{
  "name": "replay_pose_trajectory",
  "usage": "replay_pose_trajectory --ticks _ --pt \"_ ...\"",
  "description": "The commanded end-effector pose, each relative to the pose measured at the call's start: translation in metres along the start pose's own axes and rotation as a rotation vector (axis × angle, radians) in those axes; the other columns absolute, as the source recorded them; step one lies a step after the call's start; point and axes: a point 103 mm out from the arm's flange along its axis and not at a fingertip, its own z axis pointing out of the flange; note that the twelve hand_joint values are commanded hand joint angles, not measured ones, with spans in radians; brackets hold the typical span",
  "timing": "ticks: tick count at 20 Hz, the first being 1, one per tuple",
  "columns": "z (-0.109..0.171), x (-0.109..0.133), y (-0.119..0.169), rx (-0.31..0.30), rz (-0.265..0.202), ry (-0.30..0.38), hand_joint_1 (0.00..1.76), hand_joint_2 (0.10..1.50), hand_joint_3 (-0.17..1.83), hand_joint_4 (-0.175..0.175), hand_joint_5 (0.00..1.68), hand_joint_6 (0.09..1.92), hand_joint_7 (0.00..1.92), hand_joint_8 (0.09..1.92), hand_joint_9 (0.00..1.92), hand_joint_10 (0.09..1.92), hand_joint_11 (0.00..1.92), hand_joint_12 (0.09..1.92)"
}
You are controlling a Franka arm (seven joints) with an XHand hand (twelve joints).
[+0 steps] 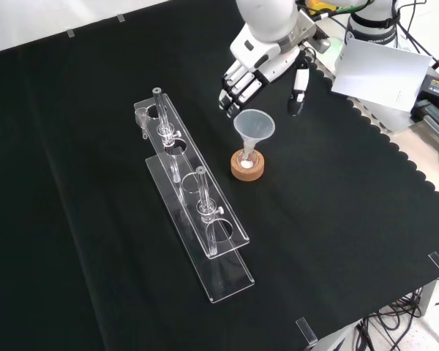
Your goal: Remove the funnel from the round-bottom flask.
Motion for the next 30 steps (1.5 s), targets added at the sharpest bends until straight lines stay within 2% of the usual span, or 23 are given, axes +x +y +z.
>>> replay_pose_trajectory --ticks 1,7,11,15,22,30 --pt "0.002 0.014 0.012 0.026 -0.025 -0.041 0.61 0.79 -0.11 -0.012 0.0 0.09 0.0 0.09 0.0 0.4 0.11 1.56" --pt "0.004 0.016 0.019 0.039 -0.025 -0.047 0.59 0.78 -0.09 -0.006 0.0 0.09 0.0 0.09 0.0 0.23 0.06 1.57" --pt "0.008 0.016 0.022 0.007 -0.014 -0.057 0.55 0.76 -0.09 -0.004 0.0 0.09 0.0 0.09 0.0 0.18 0.04 1.57" --pt "0.01 0.015 0.025 -0.015 -0.015 -0.05 0.56 0.75 -0.08 -0.004 0.0 0.09 0.0 0.09 0.0 0.29 0.06 1.58" --pt "0.016 0.017 0.032 -0.005 -0.041 -0.031 0.59 0.75 -0.05 -0.004 0.0 0.09 0.0 0.09 0.0 0.52 0.09 1.59" --pt "0.012 0.018 0.03 -0.023 -0.06 -0.023 0.57 0.74 -0.05 -0.004 0.0 0.09 0.0 0.09 0.0 0.59 0.1 1.59"
